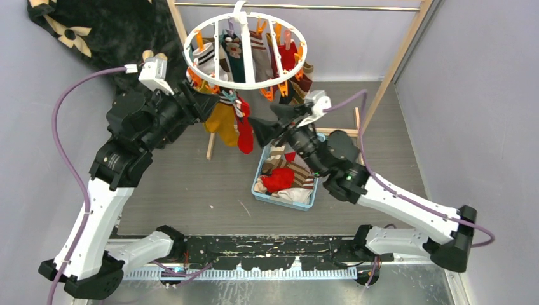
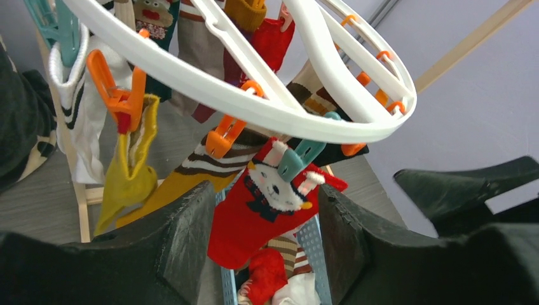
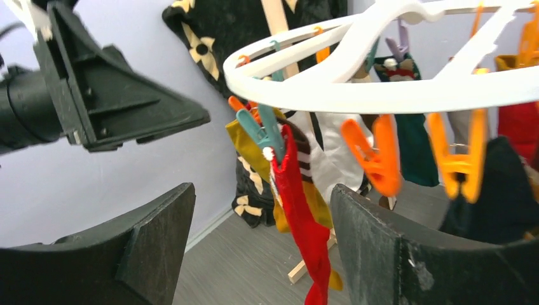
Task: Clip the socks to the hanger
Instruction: Open the clamp at the hanger.
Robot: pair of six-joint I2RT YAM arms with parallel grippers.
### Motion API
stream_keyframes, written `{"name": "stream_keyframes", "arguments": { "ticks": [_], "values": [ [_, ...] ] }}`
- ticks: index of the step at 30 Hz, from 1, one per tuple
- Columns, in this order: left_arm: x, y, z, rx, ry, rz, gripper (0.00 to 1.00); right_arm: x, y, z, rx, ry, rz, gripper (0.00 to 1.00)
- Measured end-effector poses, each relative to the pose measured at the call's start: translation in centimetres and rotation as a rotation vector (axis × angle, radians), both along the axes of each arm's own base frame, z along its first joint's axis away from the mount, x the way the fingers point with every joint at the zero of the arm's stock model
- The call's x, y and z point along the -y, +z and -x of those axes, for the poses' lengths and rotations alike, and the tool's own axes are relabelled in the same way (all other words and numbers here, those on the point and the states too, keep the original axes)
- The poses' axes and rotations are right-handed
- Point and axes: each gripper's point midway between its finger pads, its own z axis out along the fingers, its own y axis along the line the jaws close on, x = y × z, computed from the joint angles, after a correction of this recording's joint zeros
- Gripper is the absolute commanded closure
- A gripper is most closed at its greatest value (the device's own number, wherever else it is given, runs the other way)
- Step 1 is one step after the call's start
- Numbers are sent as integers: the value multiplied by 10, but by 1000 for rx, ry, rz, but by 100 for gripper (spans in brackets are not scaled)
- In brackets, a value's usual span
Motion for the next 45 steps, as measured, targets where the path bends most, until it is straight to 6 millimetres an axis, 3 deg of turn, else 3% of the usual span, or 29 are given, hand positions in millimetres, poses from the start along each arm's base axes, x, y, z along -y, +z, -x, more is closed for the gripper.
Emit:
{"name": "stream_keyframes", "arguments": {
  "ticks": [7,12,16,23,36,45],
  "values": [
    [-6,-10,21,-10,-21,4,50,47,9,1,-59,6,-77,27],
    [7,-38,32,-85,-112,-1,52,62,-8,-26,-140,-28,-80,29],
    [22,-53,44,-135,-215,-3,54,61,-27,-47,-214,-5,-52,30],
    [34,-51,59,-141,-324,6,56,56,-44,-71,-289,112,-43,30],
    [34,-48,65,-128,-344,8,56,31,-26,-74,-244,284,-118,39],
    [31,-47,63,-122,-322,8,58,31,-13,-68,-203,312,-160,66]
  ]
}}
